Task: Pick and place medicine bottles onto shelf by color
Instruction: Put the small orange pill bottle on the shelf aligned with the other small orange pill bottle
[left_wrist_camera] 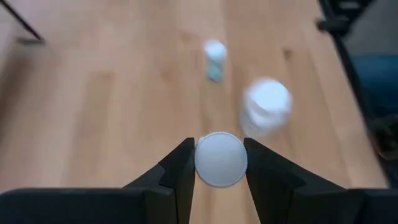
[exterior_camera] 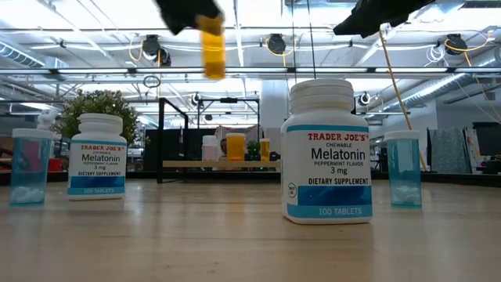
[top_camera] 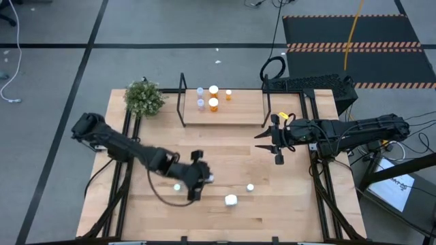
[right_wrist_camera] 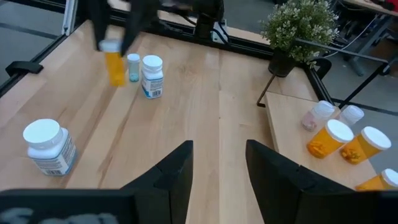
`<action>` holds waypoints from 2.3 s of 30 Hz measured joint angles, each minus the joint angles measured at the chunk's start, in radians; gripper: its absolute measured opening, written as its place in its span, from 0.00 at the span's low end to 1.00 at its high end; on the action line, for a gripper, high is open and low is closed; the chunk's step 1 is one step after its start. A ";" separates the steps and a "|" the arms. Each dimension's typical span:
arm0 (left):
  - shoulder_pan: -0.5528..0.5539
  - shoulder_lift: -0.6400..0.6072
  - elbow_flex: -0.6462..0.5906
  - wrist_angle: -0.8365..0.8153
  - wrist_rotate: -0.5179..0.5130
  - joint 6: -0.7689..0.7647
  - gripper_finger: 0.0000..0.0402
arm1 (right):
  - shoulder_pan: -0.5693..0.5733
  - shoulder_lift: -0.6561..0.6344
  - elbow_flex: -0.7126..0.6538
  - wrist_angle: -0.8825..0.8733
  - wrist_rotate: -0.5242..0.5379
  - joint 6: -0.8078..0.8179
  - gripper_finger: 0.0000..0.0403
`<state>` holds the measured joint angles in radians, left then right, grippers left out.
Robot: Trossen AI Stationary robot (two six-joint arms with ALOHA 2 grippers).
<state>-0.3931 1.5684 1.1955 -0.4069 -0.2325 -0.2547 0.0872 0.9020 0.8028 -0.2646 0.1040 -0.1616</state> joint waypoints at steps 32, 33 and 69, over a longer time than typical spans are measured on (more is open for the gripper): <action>0.588 0.047 0.251 -0.049 -0.002 0.252 0.32 | -0.001 -0.001 0.000 -0.001 0.004 -0.083 0.36; 0.597 0.057 0.250 -0.043 -0.003 0.253 0.32 | -0.001 -0.001 0.000 -0.001 0.004 -0.089 0.36; 0.740 0.426 0.416 0.038 -0.004 0.142 0.32 | -0.007 -0.132 -0.001 -0.092 0.158 -0.134 0.36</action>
<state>0.3473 1.9942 1.6115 -0.3689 -0.2365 -0.1123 0.0803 0.7700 0.8021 -0.3561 0.2623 -0.2956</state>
